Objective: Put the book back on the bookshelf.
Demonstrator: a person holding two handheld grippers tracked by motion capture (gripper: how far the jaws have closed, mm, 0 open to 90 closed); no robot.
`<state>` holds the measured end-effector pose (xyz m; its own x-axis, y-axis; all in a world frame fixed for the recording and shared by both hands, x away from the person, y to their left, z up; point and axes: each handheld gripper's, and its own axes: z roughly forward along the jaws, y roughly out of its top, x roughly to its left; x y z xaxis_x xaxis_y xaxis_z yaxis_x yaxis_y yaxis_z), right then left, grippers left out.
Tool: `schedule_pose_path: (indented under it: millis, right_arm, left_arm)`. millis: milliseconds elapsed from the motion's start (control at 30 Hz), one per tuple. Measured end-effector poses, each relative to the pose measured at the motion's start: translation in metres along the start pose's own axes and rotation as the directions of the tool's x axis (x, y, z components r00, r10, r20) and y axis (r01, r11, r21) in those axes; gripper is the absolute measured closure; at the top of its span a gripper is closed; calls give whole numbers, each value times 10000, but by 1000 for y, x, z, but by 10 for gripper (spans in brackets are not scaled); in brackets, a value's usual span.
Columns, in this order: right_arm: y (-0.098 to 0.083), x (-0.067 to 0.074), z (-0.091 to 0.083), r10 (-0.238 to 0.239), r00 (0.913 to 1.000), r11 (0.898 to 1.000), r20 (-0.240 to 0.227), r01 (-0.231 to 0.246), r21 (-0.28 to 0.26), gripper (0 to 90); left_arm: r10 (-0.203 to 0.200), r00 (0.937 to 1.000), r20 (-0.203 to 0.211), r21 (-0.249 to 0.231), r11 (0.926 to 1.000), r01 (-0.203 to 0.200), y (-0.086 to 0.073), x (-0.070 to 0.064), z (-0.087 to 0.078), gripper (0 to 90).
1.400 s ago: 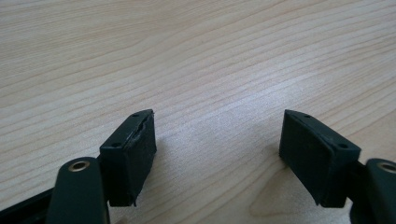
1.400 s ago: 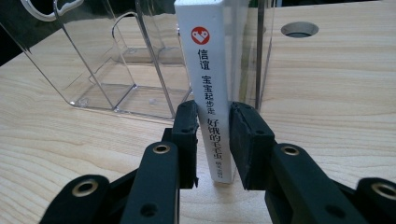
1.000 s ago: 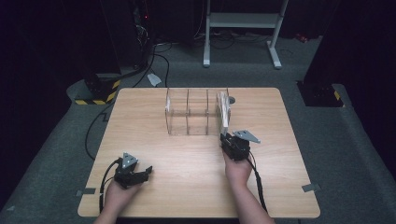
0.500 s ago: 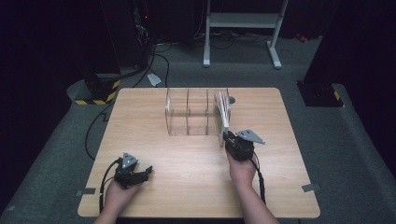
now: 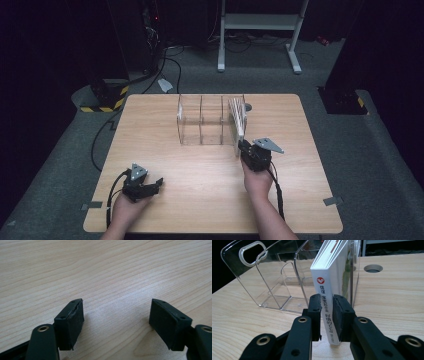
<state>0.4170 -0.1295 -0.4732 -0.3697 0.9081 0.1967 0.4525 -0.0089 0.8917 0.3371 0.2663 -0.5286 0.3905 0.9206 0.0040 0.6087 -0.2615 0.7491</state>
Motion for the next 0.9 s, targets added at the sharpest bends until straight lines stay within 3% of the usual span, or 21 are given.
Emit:
schedule_pose_path:
  millis: [300, 900]
  right_arm:
    - [1, -1, 2, 207, 9998, 9998, 76, -208, 8, 765]
    - [3, -1, 6, 83, 9998, 10000, 177, -83, -35, 761]
  left_arm:
    - [-1, 10000, 0, -1, 10000, 1, 0, 0, 0, 278]
    - [0, 10000, 0, -1, 10000, 0, 0, 0, 0, 279]
